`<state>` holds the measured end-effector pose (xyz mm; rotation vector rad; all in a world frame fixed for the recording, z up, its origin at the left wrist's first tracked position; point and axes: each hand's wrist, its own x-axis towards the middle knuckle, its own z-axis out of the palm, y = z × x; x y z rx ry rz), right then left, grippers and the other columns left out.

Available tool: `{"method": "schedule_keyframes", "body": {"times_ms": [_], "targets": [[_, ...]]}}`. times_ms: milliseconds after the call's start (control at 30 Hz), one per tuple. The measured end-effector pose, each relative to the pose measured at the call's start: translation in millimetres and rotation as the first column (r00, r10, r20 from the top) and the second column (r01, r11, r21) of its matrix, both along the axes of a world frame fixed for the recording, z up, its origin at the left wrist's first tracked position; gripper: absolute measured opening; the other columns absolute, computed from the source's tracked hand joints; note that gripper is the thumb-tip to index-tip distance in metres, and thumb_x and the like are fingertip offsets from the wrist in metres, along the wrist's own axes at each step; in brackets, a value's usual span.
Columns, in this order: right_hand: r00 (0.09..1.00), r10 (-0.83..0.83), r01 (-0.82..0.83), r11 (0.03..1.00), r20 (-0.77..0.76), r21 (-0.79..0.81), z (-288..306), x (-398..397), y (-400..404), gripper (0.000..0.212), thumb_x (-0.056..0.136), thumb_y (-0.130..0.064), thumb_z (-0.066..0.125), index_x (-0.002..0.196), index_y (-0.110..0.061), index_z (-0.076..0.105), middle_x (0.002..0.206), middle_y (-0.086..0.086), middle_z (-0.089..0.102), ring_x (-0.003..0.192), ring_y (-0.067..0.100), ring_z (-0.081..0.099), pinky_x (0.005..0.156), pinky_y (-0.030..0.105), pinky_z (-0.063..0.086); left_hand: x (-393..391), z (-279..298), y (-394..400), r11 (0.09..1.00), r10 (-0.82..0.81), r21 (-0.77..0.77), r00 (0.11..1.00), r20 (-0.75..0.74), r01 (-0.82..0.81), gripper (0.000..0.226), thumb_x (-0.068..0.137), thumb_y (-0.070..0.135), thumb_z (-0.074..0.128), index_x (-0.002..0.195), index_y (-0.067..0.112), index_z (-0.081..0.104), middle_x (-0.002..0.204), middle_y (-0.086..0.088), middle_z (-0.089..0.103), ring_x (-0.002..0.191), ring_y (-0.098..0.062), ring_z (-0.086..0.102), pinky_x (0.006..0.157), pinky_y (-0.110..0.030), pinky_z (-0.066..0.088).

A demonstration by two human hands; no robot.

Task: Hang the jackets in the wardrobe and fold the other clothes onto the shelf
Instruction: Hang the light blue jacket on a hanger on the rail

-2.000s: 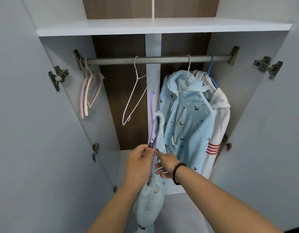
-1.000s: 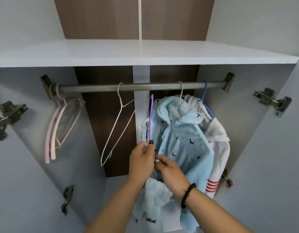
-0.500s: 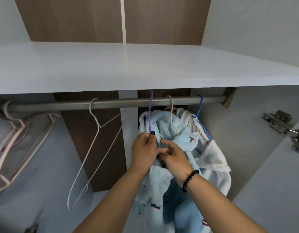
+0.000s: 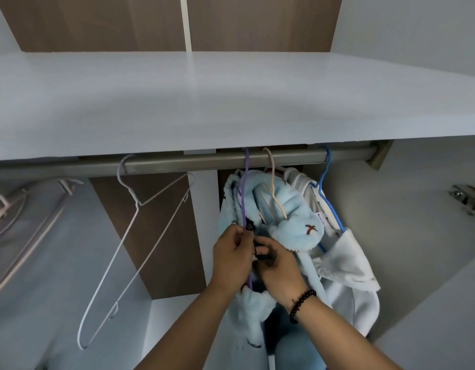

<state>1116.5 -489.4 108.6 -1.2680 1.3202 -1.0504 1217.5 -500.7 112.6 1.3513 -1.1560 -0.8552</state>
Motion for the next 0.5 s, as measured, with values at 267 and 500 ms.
{"method": "schedule_keyframes", "body": {"times_ms": [267, 500], "targets": [[0.997, -0.077, 0.077, 0.997, -0.012, 0.016, -3, -19, 12, 0.034, 0.083, 0.02, 0.042, 0.094, -0.008, 0.057, 0.09, 0.012, 0.063, 0.088, 0.019, 0.059, 0.087, 0.033, 0.048, -1, -2, 10, 0.994, -0.084, 0.064, 0.996, -0.005, 0.085, 0.02, 0.095, 0.017, 0.054, 0.076, 0.01, 0.055, 0.054, 0.011, 0.058, 0.051, 0.001, 0.052, 0.054, -0.009, 0.04], [0.986, -0.162, 0.162, 0.987, 0.04, -0.012, -3, -26, 48, 0.033, 0.088, 0.012, 0.044, 0.102, -0.014, 0.059, 0.088, 0.002, 0.064, 0.079, 0.011, 0.058, 0.07, 0.015, 0.049, 4, -11, 41, 0.985, -0.073, 0.157, 0.997, 0.024, 0.068, 0.009, 0.095, 0.016, 0.053, 0.09, 0.022, 0.058, 0.08, 0.004, 0.066, 0.072, -0.007, 0.062, 0.061, -0.013, 0.044]]}}
